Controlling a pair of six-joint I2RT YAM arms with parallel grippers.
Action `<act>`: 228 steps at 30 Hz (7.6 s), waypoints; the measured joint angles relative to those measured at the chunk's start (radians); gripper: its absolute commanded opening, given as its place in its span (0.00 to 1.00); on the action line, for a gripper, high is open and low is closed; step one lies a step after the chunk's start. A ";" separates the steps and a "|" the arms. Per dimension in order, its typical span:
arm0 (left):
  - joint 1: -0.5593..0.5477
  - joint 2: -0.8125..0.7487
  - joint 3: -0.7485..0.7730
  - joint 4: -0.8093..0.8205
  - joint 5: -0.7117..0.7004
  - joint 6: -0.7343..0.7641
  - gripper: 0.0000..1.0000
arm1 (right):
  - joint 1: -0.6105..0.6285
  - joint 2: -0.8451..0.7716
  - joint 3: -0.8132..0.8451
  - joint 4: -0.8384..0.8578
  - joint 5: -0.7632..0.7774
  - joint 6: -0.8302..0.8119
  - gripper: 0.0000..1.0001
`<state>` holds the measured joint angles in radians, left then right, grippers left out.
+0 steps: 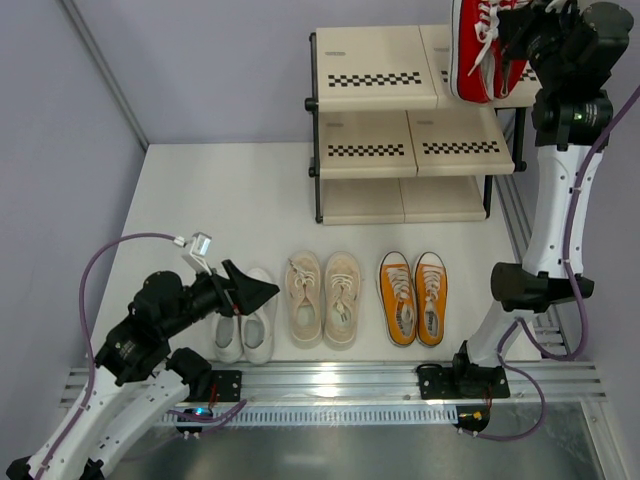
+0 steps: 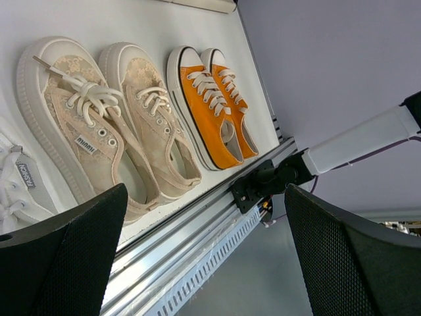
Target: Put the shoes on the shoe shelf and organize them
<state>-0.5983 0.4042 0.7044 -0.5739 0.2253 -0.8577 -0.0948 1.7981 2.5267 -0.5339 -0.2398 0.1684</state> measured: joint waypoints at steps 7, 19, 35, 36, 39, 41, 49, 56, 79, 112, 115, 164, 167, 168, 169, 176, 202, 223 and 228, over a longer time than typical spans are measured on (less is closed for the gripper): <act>0.000 -0.028 0.000 -0.019 -0.016 -0.001 1.00 | 0.034 0.048 0.002 0.051 0.011 -0.023 0.04; 0.000 -0.083 0.000 -0.055 -0.046 -0.003 1.00 | 0.076 0.128 -0.020 0.119 0.077 -0.019 0.39; 0.000 -0.108 0.000 -0.076 -0.059 -0.005 1.00 | 0.076 -0.004 0.017 0.286 0.170 -0.007 0.80; 0.000 -0.108 0.000 -0.076 -0.060 -0.006 1.00 | 0.076 -0.008 0.020 0.282 0.174 -0.011 0.81; 0.000 -0.109 0.000 -0.079 -0.060 -0.009 1.00 | 0.076 -0.010 0.026 0.248 0.170 -0.017 0.86; 0.000 -0.113 0.000 -0.084 -0.061 -0.013 1.00 | 0.076 -0.005 0.026 0.200 0.152 -0.021 0.87; 0.000 -0.149 0.000 -0.102 -0.069 -0.026 1.00 | 0.076 0.075 0.028 0.013 0.027 -0.047 0.88; 0.000 -0.160 0.000 -0.116 -0.076 -0.026 1.00 | 0.076 0.127 0.028 -0.091 0.020 -0.107 0.88; 0.000 -0.185 0.000 -0.143 -0.088 -0.026 1.00 | 0.082 0.130 0.047 -0.121 0.084 -0.139 0.04; -0.002 -0.208 0.014 -0.158 -0.109 -0.025 1.00 | 0.037 0.031 -0.002 -0.126 0.343 -0.092 0.04; -0.002 -0.208 0.014 -0.158 -0.110 -0.026 1.00 | 0.028 0.005 -0.015 -0.124 0.360 -0.098 0.04; -0.002 -0.248 0.000 -0.158 -0.109 -0.053 1.00 | 0.006 -0.248 -0.256 0.102 -0.011 -0.002 0.51; -0.002 -0.248 0.000 -0.158 -0.109 -0.053 1.00 | 0.024 -0.232 -0.232 0.098 -0.111 0.018 0.04; -0.002 -0.248 -0.001 -0.158 -0.109 -0.052 1.00 | 0.033 -0.220 -0.220 0.098 -0.134 0.020 0.04; -0.002 -0.248 0.000 -0.158 -0.109 -0.052 1.00 | 0.046 -0.201 -0.203 0.091 -0.153 0.023 0.04; -0.002 -0.253 -0.002 -0.160 -0.112 -0.051 1.00 | 0.226 -0.011 -0.099 0.024 -0.096 -0.008 0.04; -0.002 -0.294 -0.008 -0.211 -0.146 -0.022 1.00 | 0.326 0.255 -0.017 0.040 0.727 -0.031 0.04; -0.002 -0.288 -0.007 -0.233 -0.146 -0.036 1.00 | 0.229 0.291 -0.039 0.197 0.517 -0.003 0.04; -0.002 -0.288 -0.007 -0.232 -0.146 -0.049 1.00 | 0.224 0.261 -0.107 0.288 0.309 0.003 0.04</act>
<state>-0.5999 0.1162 0.6971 -0.8059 0.0788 -0.9066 0.1287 2.0586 2.4195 -0.2455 0.0689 0.1711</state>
